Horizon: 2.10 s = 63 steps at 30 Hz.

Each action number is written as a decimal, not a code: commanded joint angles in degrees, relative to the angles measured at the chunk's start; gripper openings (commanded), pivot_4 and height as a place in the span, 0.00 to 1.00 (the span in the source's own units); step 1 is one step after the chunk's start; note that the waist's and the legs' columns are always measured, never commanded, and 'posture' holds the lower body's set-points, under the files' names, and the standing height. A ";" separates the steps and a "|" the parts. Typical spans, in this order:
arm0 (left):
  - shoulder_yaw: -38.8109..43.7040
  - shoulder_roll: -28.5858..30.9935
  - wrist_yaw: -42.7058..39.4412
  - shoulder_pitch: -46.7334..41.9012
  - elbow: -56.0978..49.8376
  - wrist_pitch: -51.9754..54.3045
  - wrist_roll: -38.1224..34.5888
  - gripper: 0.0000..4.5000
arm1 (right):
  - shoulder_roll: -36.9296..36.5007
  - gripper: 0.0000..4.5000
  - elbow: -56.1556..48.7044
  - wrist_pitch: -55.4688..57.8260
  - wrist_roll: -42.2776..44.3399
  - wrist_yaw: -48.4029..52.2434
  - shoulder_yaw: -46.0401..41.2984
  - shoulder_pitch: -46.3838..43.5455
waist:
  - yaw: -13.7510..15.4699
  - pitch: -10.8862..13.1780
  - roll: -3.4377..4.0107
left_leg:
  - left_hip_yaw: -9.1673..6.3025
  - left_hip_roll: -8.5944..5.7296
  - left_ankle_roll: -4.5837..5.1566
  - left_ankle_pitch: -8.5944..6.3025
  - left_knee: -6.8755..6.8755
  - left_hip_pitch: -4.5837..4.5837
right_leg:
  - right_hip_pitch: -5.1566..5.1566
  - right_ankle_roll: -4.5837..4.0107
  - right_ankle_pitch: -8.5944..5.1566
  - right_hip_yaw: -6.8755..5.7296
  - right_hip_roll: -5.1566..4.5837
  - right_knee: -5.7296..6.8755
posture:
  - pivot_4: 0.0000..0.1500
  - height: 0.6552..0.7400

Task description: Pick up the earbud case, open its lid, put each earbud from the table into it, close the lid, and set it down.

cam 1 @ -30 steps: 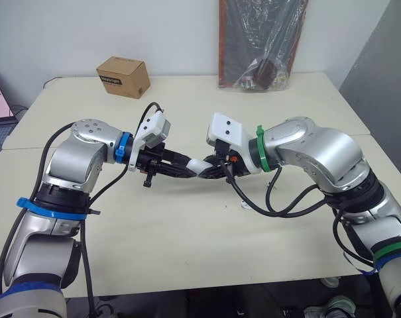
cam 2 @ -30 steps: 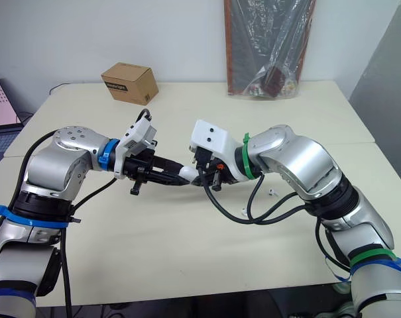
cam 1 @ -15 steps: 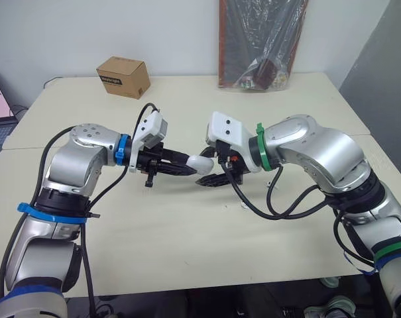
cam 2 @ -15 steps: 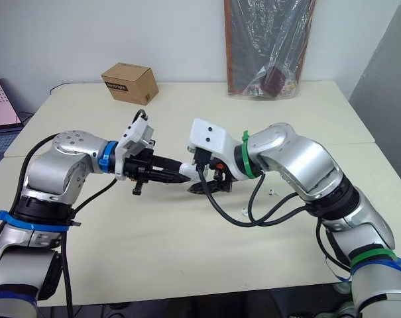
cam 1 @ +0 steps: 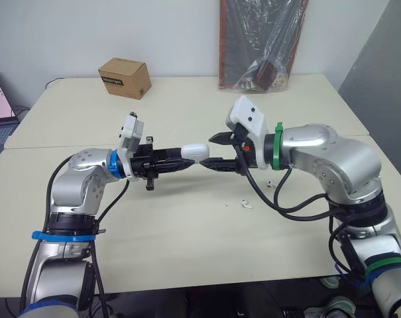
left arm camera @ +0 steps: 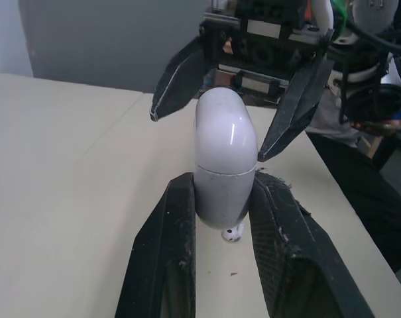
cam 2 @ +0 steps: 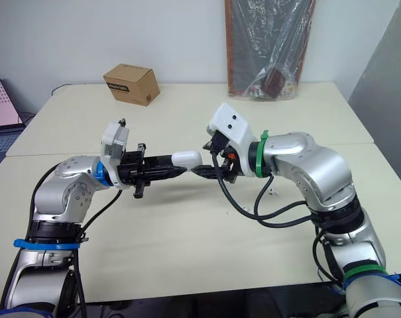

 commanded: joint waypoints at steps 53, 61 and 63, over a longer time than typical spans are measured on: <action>1.60 1.79 -0.56 2.14 0.33 -1.32 -2.31 0.18 | -8.09 0.73 -2.30 6.80 3.94 0.82 -1.22 -5.44 | 0.19 0.00 0.00 | -0.02 0.00 0.01 -0.01 -0.05 -0.01 | 0.04 0.03 0.01 -0.04 0.00 -0.14 | 1.00 1.00; 2.22 2.57 -0.35 1.20 0.74 -1.56 -2.58 0.18 | -18.13 0.73 -7.19 3.32 1.38 4.53 5.65 5.00 | 0.27 0.00 -0.01 | 0.00 -0.01 0.02 -0.01 -0.06 -0.03 | 0.03 0.04 0.00 -0.01 0.00 -0.17 | 1.00 1.00; 2.31 3.12 -0.63 1.17 0.52 -1.29 -2.76 0.18 | -20.54 0.73 -7.32 2.01 -1.69 4.20 9.59 7.15 | 0.24 0.00 -0.01 | 0.02 -0.01 0.02 -0.01 -0.05 -0.02 | 0.02 0.04 0.00 0.01 0.00 -0.16 | 1.00 1.00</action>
